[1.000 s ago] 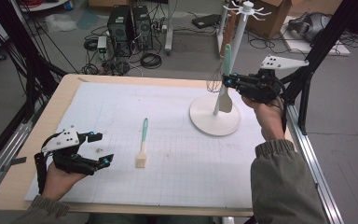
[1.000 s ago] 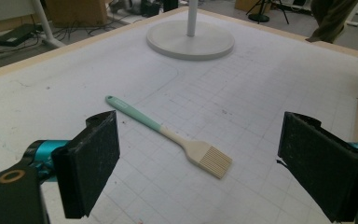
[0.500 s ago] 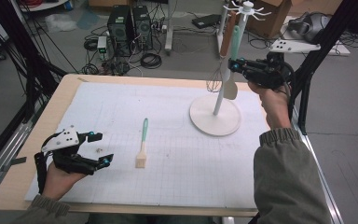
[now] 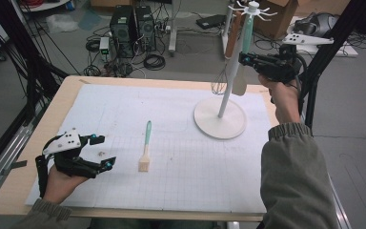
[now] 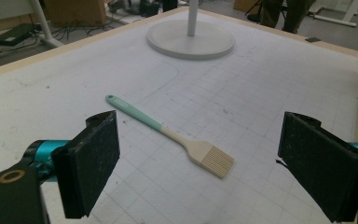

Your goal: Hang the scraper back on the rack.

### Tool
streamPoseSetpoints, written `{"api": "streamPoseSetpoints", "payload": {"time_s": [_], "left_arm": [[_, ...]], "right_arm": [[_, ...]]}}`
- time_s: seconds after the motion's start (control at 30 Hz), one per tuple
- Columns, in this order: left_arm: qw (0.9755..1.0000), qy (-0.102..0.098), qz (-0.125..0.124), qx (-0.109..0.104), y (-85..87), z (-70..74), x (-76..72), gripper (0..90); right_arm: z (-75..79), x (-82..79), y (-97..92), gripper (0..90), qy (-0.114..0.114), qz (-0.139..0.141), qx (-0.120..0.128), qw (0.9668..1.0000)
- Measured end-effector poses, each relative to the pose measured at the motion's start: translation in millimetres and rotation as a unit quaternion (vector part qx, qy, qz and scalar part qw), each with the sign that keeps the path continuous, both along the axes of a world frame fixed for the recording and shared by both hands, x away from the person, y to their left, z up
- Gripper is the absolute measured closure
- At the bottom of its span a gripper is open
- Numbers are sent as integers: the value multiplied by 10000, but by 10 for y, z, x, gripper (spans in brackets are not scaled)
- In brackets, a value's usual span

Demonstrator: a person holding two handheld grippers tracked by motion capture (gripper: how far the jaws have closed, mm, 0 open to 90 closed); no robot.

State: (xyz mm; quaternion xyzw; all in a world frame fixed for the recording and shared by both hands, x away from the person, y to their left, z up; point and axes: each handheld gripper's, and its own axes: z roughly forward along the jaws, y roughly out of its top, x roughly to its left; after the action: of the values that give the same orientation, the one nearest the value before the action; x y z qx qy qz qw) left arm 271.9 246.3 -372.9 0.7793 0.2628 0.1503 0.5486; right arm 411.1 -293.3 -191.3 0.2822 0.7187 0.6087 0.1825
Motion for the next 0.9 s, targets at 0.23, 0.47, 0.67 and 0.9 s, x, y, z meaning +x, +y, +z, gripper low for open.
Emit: {"api": "streamPoseSetpoints", "payload": {"time_s": [0.23,0.47,0.67,0.9], "left_arm": [[10000,4,10,-23,3,-2,-2,131],[10000,8,-2,-25,7,-3,0,131],[10000,6,13,-34,22,-5,1,131],[10000,1,32,-22,47,-4,-14,131]], "right_arm": [[-27,46,-21,844,69,-28,23,10000],[-59,96,-35,844,141,-65,69,9999],[-70,114,-10,835,159,-122,39,9998],[-58,77,-27,745,187,-241,-73,9995]]}}
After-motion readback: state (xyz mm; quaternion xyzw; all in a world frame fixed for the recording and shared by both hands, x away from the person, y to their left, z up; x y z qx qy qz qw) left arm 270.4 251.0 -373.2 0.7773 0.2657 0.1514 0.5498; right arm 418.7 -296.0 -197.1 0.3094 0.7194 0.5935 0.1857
